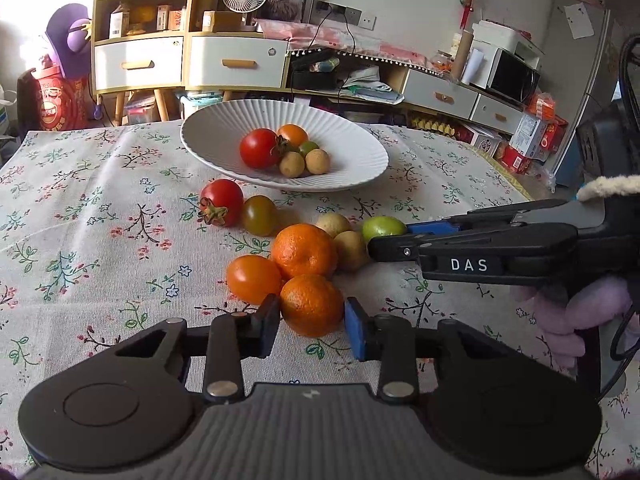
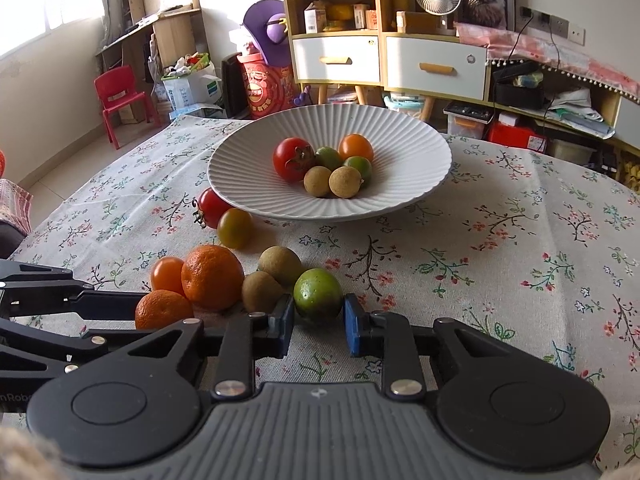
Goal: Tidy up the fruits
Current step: 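Grasp a mandarin orange with the left gripper while the right grasps a green lime, then carry the mandarin and green lime in both grippers over the white bowl, then open both grippers to drop the mandarin and lime into the bowl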
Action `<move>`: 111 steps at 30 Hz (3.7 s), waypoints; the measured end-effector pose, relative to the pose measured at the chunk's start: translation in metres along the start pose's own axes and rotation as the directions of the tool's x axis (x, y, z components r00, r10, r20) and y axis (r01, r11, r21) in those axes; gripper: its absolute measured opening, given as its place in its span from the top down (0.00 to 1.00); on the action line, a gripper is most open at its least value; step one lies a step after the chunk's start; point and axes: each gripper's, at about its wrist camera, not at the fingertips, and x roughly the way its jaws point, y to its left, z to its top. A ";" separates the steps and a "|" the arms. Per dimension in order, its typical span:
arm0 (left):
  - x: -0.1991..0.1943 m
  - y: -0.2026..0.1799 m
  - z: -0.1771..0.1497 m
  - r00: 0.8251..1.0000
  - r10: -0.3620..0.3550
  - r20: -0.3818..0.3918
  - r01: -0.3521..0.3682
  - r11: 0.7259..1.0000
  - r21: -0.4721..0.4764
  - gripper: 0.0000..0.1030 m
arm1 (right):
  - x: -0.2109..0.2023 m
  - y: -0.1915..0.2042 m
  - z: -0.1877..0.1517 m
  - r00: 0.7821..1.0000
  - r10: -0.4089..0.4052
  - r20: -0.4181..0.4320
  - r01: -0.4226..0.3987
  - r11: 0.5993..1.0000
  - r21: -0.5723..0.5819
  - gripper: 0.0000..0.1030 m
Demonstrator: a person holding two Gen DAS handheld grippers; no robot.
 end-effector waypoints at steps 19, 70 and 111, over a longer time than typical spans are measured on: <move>-0.016 0.011 0.021 1.000 -0.002 0.029 0.004 0.998 -0.056 0.72 | -0.024 0.000 0.015 0.997 0.016 0.082 -0.019 0.999 0.033 0.77; 0.087 0.076 0.141 0.995 -0.090 -0.046 0.082 0.986 -0.148 0.72 | 0.034 -0.031 0.066 0.995 -0.082 0.053 0.084 0.996 -0.025 0.77; 0.102 0.063 0.151 0.995 -0.065 -0.074 0.056 0.992 -0.112 0.55 | 0.042 -0.025 0.084 0.996 -0.073 0.047 0.077 0.994 -0.084 0.76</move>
